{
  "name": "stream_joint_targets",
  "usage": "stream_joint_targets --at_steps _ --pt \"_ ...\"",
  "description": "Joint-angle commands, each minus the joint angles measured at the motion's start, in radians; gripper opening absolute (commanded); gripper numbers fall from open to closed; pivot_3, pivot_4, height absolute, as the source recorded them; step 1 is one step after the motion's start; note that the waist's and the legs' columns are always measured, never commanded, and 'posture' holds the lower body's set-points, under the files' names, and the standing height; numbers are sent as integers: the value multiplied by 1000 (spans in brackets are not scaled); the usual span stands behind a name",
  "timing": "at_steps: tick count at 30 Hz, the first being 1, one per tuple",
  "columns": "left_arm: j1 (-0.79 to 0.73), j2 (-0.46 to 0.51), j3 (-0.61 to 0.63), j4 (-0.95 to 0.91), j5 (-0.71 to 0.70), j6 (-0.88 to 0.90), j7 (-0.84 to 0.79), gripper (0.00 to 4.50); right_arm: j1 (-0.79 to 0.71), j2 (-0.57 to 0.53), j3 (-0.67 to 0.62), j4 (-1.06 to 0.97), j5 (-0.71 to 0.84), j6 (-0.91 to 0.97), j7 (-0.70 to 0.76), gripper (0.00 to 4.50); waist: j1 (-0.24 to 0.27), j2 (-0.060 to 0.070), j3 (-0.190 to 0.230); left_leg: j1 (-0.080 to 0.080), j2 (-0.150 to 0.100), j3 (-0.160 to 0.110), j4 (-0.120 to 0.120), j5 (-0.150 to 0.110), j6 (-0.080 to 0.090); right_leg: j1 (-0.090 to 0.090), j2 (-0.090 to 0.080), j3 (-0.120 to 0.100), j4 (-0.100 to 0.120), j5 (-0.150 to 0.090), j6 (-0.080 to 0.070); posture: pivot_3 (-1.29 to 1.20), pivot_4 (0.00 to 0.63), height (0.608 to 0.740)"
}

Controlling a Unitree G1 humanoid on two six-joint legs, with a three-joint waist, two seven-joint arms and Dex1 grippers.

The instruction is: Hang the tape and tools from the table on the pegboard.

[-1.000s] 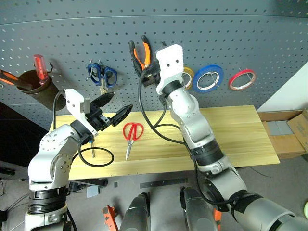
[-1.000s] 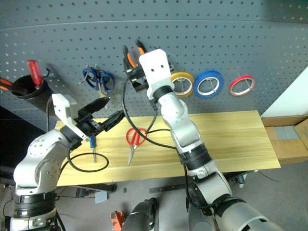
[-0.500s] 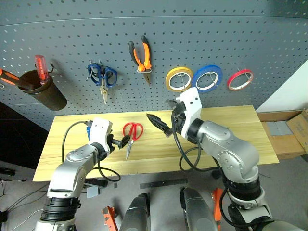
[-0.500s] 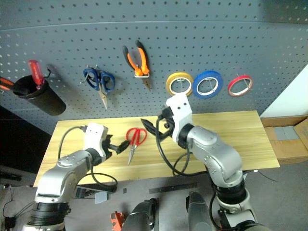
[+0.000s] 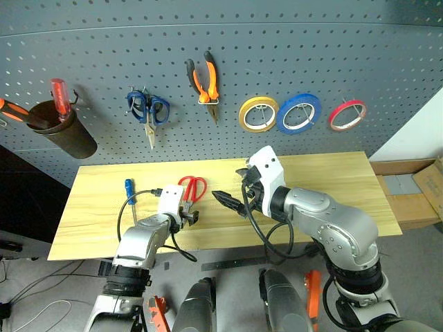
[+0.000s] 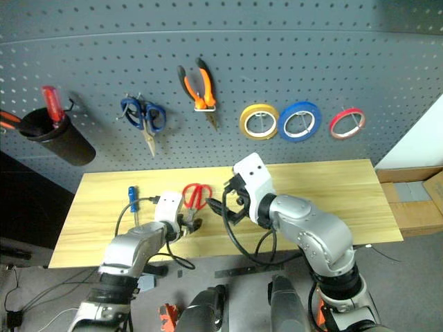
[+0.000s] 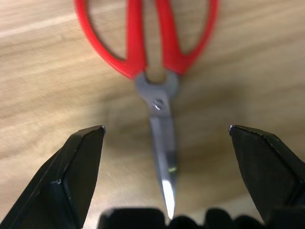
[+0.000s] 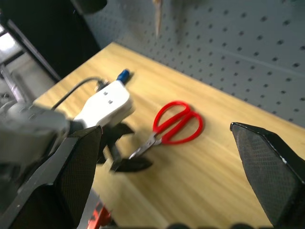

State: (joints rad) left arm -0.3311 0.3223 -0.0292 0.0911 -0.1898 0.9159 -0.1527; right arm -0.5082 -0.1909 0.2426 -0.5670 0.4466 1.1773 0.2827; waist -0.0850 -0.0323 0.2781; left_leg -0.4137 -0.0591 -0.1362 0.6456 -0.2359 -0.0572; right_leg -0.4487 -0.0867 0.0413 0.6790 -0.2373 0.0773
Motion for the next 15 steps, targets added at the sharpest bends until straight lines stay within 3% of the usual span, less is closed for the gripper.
stream_joint_targets --at_steps 1,5,15 --pt "-15 -11 25 47 13 -6 4 4500 -17 -26 25 -54 22 26 26 4464 1 0 0 0 0 0 0 0 0 0 0 0 0 0 0 -97 295 740" --pt "-21 -16 28 66 18 -14 -6 4003 -18 -110 75 -78 27 33 77 4500 0 0 0 0 0 0 0 0 0 0 0 0 0 0 0 -104 296 740" --pt "-24 -22 37 85 33 -68 -27 706 -22 -178 113 -76 9 -16 113 4500 0 -1 0 6 0 0 0 0 0 8 0 -1 -4 0 1 -120 289 740"
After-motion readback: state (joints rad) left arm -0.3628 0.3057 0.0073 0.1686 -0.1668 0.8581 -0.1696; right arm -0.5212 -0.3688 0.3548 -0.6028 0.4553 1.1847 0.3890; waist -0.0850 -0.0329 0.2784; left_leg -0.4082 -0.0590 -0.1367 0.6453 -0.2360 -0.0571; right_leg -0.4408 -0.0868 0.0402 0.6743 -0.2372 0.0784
